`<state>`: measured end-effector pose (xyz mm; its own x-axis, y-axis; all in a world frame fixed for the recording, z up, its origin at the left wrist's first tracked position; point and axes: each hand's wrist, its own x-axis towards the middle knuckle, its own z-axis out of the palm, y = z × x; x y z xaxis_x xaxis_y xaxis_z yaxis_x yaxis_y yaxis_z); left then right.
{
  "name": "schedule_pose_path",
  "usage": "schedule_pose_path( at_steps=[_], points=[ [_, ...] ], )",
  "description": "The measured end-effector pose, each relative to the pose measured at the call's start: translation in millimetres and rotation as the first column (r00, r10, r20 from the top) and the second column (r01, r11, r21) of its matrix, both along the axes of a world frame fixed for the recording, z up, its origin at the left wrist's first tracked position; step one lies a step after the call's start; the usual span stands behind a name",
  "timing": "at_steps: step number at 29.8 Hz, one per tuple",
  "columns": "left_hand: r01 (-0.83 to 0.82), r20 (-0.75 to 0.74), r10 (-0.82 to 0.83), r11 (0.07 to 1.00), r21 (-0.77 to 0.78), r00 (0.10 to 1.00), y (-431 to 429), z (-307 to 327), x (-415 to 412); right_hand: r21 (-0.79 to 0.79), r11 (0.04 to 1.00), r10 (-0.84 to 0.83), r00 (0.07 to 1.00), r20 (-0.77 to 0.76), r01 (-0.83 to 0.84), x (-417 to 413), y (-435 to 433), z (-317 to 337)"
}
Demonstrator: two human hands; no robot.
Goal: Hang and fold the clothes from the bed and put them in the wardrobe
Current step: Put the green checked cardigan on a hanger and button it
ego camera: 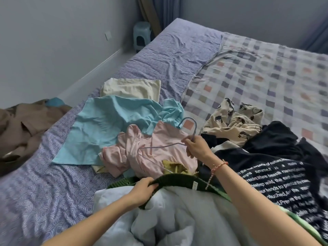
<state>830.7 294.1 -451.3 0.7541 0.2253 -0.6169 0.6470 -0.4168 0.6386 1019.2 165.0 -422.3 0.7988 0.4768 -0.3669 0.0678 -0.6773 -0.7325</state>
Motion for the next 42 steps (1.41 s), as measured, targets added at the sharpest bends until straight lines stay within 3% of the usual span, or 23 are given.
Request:
schedule_pose_path(
  at_steps=[5,10,13,18,22,26,29,33,36,39,42],
  points=[
    [-0.082,0.028,0.083,0.996,-0.03,0.996,-8,45,-21,-0.143,0.987,0.107,0.968,0.228,-0.075,-20,-61,97],
    [-0.125,0.07,0.123,0.992,0.025,0.99,-32,90,-39,0.12,0.993,-0.004,0.997,0.078,-0.006,-62,-129,185],
    [-0.159,0.115,0.154,0.987,0.031,0.981,-57,121,-59,0.136,0.99,0.022,0.999,0.023,-0.025,-98,-168,222],
    [-0.164,0.159,0.147,0.982,0.098,0.976,-80,162,-83,0.208,0.977,-0.026,0.996,-0.085,0.043,-133,-206,241],
    [-0.121,0.159,0.077,0.95,0.289,0.984,-90,205,-108,0.331,0.941,-0.023,0.987,-0.159,0.076,-158,-233,248],
    [-0.153,0.182,0.09,0.916,0.37,0.979,-87,229,-124,0.383,0.919,-0.023,0.983,-0.179,0.092,-179,-236,256],
    [-0.164,0.201,0.098,0.925,0.342,0.975,-83,245,-137,0.311,0.949,-0.006,0.992,-0.127,0.046,-185,-240,265],
    [-0.183,0.225,0.118,0.938,0.296,0.967,-88,259,-142,0.01,0.985,0.167,0.974,0.154,-0.171,-212,-224,256],
    [-0.124,0.213,0.051,0.93,0.346,0.976,-111,268,-141,-0.107,0.968,0.25,0.926,0.285,-0.228,-244,-199,235],
    [-0.093,0.184,0.02,0.912,0.399,0.983,-130,266,-134,-0.104,0.974,0.222,0.923,0.313,-0.199,-265,-181,219],
    [-0.158,0.153,0.106,0.91,0.384,0.982,-140,255,-130,-0.092,0.987,0.154,0.954,0.256,-0.135,-281,-174,213]
  ],
)
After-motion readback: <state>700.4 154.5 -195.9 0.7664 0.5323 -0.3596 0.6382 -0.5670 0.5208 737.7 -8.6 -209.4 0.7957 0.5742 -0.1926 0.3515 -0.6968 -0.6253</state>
